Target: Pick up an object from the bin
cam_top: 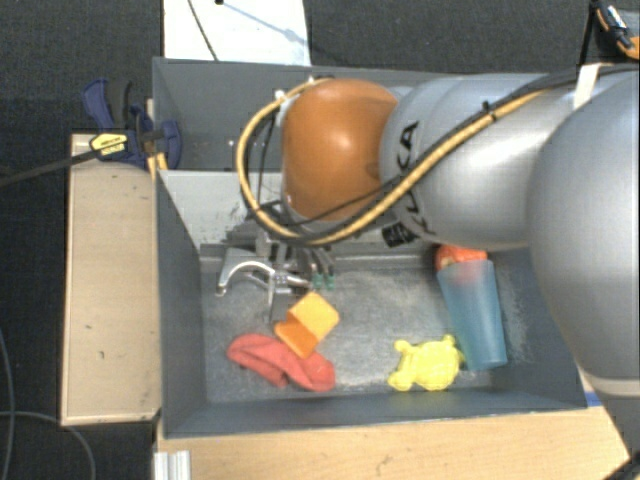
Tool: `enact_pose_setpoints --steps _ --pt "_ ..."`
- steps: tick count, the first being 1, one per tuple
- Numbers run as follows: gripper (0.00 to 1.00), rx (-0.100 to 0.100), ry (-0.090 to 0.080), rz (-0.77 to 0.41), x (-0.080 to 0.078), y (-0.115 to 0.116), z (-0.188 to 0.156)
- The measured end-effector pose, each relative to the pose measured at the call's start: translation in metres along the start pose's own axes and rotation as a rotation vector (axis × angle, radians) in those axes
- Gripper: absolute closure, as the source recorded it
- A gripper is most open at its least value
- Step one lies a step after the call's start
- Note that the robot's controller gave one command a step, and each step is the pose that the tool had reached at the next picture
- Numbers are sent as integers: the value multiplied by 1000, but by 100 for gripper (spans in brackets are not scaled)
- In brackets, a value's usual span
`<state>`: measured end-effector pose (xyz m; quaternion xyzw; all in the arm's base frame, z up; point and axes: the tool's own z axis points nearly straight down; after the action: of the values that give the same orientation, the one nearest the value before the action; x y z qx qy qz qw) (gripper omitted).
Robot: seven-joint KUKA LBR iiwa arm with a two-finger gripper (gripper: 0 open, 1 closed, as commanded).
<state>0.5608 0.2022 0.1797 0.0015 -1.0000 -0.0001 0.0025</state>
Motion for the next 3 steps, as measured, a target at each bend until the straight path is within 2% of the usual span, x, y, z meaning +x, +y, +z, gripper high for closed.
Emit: enact_pose_setpoints --steps 1,2,3 --pt "0 -2 -7 4 -2 -1 -5" --pt "0 -2 -11 -58 22 -37 31" --pt "0 1 -5 -145 8 -55 51"
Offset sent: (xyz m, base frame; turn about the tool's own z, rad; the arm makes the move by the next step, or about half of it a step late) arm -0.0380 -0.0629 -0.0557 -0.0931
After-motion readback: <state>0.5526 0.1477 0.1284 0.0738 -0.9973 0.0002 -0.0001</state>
